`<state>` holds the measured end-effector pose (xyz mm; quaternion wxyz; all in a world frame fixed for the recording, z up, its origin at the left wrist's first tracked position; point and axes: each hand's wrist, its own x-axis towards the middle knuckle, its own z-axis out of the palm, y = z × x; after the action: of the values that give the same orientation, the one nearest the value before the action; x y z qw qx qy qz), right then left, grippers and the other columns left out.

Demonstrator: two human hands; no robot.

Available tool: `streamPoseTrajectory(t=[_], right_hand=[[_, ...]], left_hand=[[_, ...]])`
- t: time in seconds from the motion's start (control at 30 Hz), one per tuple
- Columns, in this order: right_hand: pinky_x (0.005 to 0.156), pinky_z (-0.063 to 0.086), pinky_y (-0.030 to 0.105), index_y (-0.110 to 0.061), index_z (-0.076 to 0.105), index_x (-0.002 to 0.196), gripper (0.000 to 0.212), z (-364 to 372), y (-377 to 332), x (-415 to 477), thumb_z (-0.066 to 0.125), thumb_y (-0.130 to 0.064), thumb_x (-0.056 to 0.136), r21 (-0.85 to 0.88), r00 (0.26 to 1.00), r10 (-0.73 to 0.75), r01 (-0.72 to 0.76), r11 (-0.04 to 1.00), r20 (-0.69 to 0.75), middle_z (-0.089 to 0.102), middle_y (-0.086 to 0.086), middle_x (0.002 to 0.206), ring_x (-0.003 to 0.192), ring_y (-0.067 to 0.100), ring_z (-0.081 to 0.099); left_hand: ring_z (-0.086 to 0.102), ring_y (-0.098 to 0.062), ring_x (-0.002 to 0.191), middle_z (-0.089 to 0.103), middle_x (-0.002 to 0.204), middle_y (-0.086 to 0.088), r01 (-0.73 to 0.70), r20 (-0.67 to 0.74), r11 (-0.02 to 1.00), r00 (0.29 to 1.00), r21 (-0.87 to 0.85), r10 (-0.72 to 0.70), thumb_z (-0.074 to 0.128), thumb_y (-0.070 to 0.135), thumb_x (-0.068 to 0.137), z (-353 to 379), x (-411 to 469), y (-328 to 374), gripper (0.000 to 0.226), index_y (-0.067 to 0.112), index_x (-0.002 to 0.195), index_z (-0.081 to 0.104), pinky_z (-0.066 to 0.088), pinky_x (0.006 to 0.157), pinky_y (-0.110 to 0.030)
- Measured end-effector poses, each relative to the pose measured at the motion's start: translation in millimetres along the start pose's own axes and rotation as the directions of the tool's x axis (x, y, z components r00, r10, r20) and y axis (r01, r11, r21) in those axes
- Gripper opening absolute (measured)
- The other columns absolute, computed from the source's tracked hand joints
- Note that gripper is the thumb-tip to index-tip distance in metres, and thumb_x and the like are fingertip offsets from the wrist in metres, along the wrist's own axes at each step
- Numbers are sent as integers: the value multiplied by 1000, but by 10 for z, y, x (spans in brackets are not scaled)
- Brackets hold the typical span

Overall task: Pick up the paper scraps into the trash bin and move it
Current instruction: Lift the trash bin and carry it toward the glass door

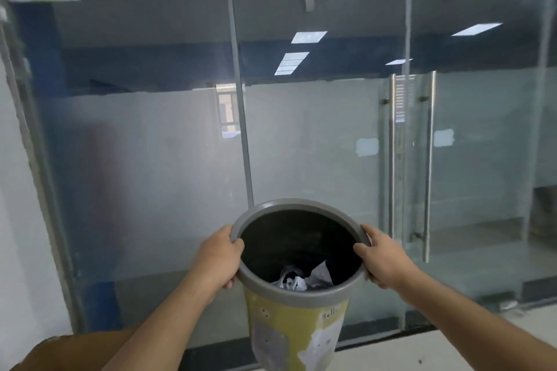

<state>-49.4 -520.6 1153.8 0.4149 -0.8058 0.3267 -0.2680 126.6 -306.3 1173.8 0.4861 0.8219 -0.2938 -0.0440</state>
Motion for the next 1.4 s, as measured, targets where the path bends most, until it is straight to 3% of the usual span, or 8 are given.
streamPoseTrajectory(t=[0.13,0.23,0.47,0.63,0.97,1.2,1.4], right_hand=[[35,42,24,-21,46,135,44,-627,282,-147,48,-16,91,-60,981,68,-80,995,-180,63,11,79,48,23,55],[57,51,30,-21,47,135,45,-1118,534,-317,49,-17,90,-159,936,113,-173,972,-333,60,6,95,68,26,60],[50,41,23,-29,49,128,44,-1878,1123,-590,48,-21,86,-140,853,218,-317,938,-474,67,4,92,64,18,56],[45,35,19,-28,52,127,41,-2214,1342,-606,49,-18,87,-123,850,212,-305,944,-482,63,-1,83,58,10,50],[46,39,20,-30,49,129,43,-2621,1705,-110,50,-20,87,-58,885,193,-239,969,-424,68,5,97,63,17,56],[49,41,24,-31,52,123,41,-2780,2068,403,49,-22,83,-33,881,227,-265,964,-415,69,3,93,69,21,61],[41,35,19,-29,51,127,43,-2887,2229,1076,49,-18,86,-70,868,210,-269,961,-450,69,4,89,53,13,53]], left_hand=[[55,-18,46,66,73,-13,-92,138,995,986,-43,98,41,24,99,628,224,359,21,27,111,59,44,37,-25],[55,-19,46,64,72,-14,-116,273,985,951,-124,146,40,20,99,1222,246,594,24,25,113,59,42,37,-25],[53,-15,40,62,67,-10,-180,418,962,873,-203,252,41,20,100,2215,116,1059,23,26,117,57,43,37,-24],[54,-14,43,63,71,-10,-169,458,965,854,-201,245,41,22,100,2557,42,1295,22,25,114,57,44,39,-23],[55,-16,46,66,78,-13,-150,405,979,893,-141,195,42,24,101,2960,204,1644,25,28,122,54,45,39,-23],[56,-18,47,68,79,-14,-148,410,982,893,-117,184,44,23,100,3454,621,1789,23,28,119,55,46,40,-24],[55,-15,43,68,79,-13,-155,418,977,886,-144,202,43,24,100,3951,1266,1795,25,25,121,56,45,39,-22]])
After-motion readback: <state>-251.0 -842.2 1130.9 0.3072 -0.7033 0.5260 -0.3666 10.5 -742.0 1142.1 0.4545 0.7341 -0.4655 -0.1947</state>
